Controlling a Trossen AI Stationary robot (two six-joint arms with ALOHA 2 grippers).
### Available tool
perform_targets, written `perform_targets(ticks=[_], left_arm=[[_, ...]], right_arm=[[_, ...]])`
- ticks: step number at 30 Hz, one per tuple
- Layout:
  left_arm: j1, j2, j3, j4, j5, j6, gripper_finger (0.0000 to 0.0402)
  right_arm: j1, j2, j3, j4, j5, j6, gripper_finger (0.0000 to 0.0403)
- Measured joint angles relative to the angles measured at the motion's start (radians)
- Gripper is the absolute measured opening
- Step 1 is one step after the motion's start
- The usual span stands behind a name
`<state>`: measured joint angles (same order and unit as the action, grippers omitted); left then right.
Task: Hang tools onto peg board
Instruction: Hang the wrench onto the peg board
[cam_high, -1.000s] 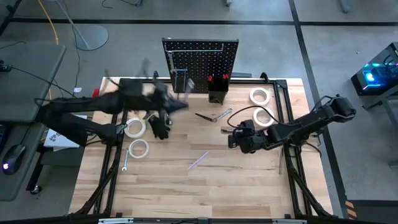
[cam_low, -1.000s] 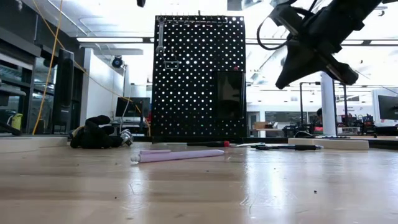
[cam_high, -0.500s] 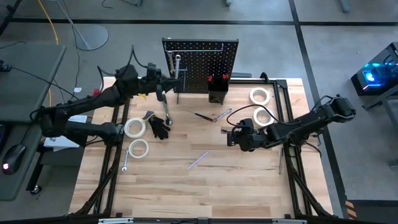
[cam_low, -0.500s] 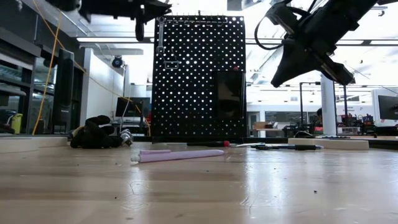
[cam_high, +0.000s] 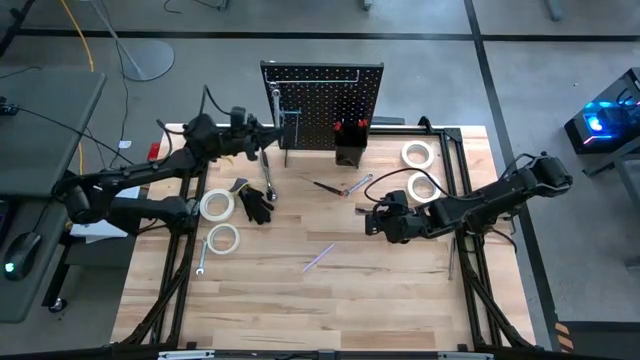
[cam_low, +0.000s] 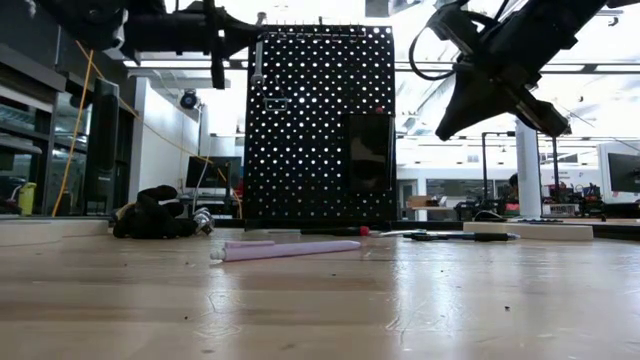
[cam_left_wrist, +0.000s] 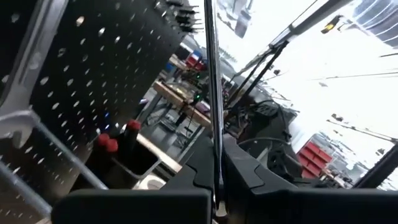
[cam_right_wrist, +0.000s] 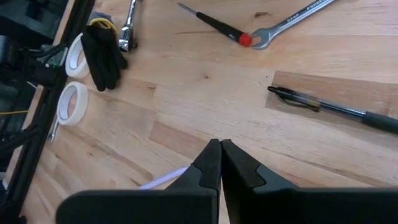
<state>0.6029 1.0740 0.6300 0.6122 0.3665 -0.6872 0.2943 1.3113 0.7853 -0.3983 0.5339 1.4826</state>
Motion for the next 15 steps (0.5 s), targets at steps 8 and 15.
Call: perform_targets(ticks=[8,15], left_arm=[[0.007,0.01,0.0,0.039,0.01,0.008,0.0001],[0.026,0.041,0.0,0.047,0.01,0.001,0.0001]], right_arm=[[0.0,0.0,0.0,-0.001,0.001,0.0,0.0],[0.0,0.0,0.0,-0.001,0.013,0.0,0.0]])
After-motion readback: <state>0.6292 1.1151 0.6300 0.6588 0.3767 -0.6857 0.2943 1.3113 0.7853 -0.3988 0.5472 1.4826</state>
